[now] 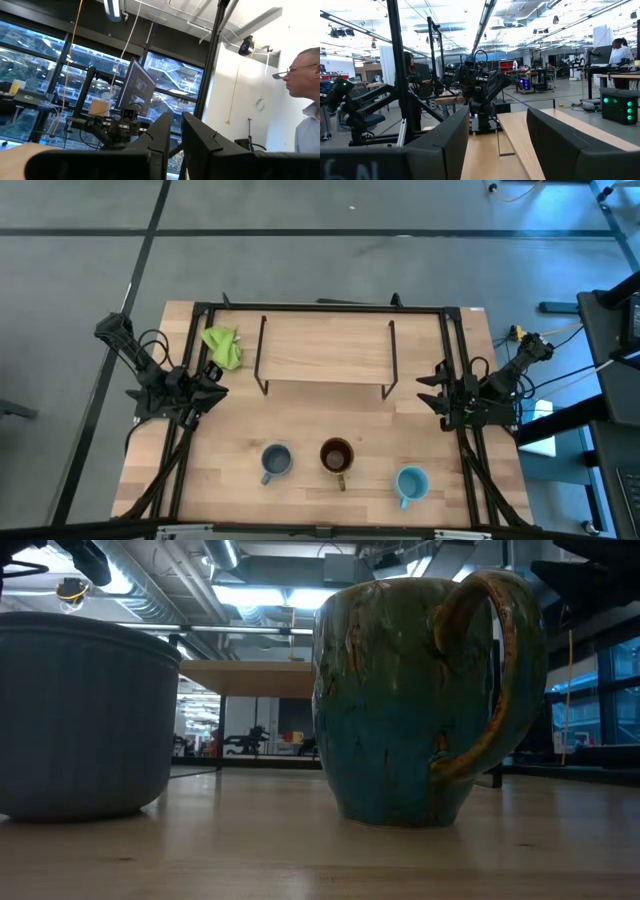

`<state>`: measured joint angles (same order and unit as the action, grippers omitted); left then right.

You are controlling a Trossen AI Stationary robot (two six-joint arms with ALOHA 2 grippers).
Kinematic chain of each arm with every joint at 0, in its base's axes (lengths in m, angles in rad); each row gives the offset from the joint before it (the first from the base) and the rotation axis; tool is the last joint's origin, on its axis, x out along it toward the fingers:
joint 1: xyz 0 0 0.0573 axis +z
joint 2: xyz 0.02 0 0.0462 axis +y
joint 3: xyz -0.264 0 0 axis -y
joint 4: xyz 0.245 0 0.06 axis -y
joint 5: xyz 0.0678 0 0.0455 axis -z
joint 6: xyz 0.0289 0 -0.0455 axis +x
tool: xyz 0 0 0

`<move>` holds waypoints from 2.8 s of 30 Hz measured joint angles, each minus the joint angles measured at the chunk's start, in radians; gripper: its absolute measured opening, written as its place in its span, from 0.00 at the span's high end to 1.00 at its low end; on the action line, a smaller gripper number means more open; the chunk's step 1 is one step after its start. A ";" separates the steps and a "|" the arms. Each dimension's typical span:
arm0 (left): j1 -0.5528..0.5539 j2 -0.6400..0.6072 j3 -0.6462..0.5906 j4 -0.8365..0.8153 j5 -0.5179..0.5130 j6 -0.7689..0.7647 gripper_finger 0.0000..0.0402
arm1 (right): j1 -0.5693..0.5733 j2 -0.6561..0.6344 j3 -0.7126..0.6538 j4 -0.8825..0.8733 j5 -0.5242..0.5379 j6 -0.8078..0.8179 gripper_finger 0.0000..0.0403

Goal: Stack small to large cups/mugs on shelf
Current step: Put the gold mug on the shelf

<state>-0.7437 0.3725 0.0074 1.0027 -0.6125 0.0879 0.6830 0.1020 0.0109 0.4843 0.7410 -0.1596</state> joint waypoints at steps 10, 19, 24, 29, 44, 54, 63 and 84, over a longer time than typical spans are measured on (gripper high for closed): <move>0.000 0.000 0.000 0.000 0.000 0.001 0.90 | 0.000 0.000 0.000 0.000 0.000 0.001 0.50; 0.000 0.000 0.000 0.001 0.002 -0.025 0.90 | -0.039 0.018 0.184 0.045 0.043 -0.141 0.50; 0.000 0.000 0.000 0.001 0.001 -0.051 0.90 | -0.039 0.229 0.557 -0.518 0.076 -0.216 0.50; 0.000 0.000 0.000 0.001 0.001 -0.052 0.90 | -0.039 0.552 0.863 -1.031 0.156 0.029 0.50; 0.000 0.000 0.000 -0.076 0.006 -0.056 0.90 | -0.144 1.311 1.628 -2.044 -0.506 0.733 0.50; 0.000 0.000 0.000 0.002 0.076 -0.214 0.90 | -0.225 1.511 1.931 -1.671 -0.640 0.831 0.50; 0.000 0.000 0.000 0.023 0.082 -0.212 0.90 | -0.358 1.544 2.136 -1.541 -0.602 0.758 0.50; 0.000 0.000 0.000 -0.043 0.030 -0.182 0.90 | -0.495 1.799 2.085 -1.454 -0.653 0.889 0.50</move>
<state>-0.7441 0.3729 0.0078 0.9594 -0.5828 -0.0944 0.1880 1.9010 2.0956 -0.9700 0.0878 0.7291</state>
